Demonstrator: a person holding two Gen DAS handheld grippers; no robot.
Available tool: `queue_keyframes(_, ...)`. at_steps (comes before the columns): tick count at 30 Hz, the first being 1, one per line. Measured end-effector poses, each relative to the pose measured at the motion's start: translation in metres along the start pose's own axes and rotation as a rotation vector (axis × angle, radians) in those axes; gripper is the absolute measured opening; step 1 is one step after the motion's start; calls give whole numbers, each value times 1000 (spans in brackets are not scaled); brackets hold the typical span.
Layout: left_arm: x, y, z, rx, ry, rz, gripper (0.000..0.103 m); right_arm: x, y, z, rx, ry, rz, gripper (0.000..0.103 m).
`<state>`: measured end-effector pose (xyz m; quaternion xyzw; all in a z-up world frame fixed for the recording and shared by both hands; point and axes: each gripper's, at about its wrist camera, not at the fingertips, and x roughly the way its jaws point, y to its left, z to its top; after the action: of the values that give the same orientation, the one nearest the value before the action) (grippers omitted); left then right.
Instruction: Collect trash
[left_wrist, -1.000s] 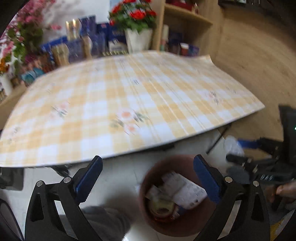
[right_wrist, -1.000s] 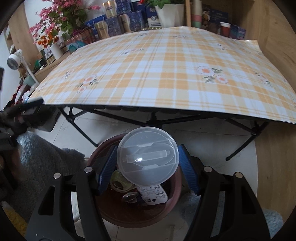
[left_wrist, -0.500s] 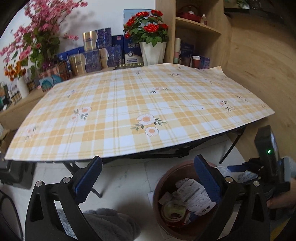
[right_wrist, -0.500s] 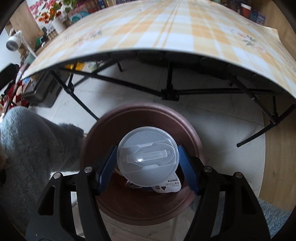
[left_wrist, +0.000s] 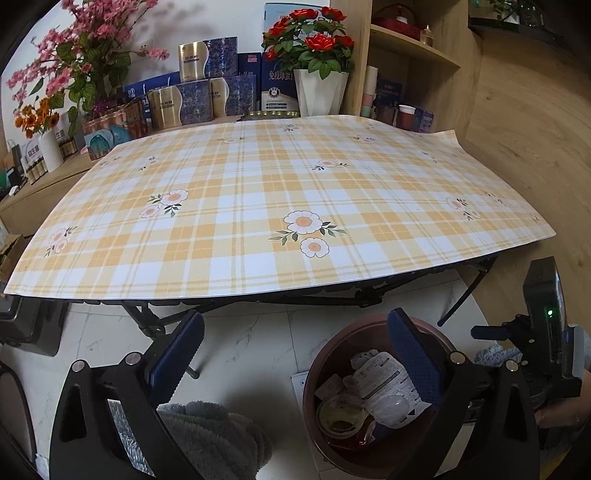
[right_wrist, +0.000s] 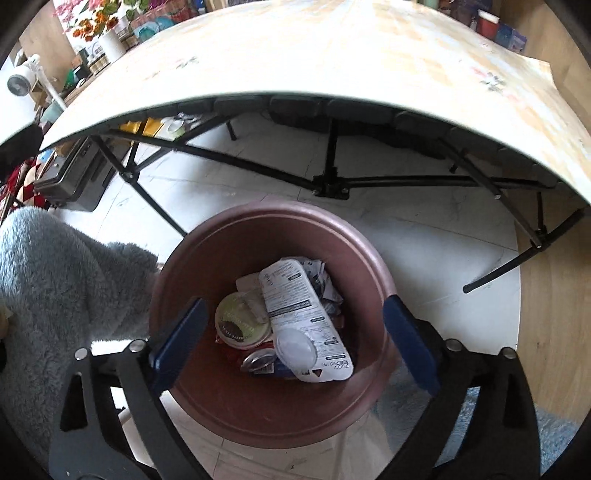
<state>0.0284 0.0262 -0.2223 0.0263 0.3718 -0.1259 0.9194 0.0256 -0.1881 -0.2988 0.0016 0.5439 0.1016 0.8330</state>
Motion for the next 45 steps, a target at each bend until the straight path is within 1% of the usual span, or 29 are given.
queue_keyframes(5,-1,-1,0,5,-4,13,97,-21,-14,10,54,-60,-32,97)
queue_keyframes(8,-4,0,2,3,-18,22,97,-45,-22,22,65,-121,-62,97)
queue_keyframes(12,-12,1,9,4,-46,34,97,-78,-29,42,48,-204,-104,97)
queue_keyframes(15,-18,0,19,16,-65,47,97,-101,-37,60,62,-244,-111,97)
queue_keyframes(19,-33,-2,42,34,-123,62,97,-132,-40,79,61,-312,-128,97)
queue_keyframes(23,-53,-6,72,68,-194,84,97,-163,-37,99,27,-373,-147,97)
queue_keyframes(25,-66,-10,89,91,-243,106,97,-181,-35,107,8,-412,-163,97)
queue_keyframes(28,-81,-14,113,109,-285,160,97,-209,-31,118,-6,-469,-166,97)
queue_keyframes(29,-85,-15,118,111,-294,164,97,-218,-30,121,-12,-487,-169,97)
queue_keyframes(32,-104,-17,138,100,-349,145,97,-241,-25,125,-28,-536,-186,97)
queue_keyframes(37,-129,-21,156,68,-396,140,97,-274,-23,129,-24,-606,-182,97)
queue_keyframes(45,-155,-27,168,62,-405,149,97,-297,-24,126,7,-641,-175,97)
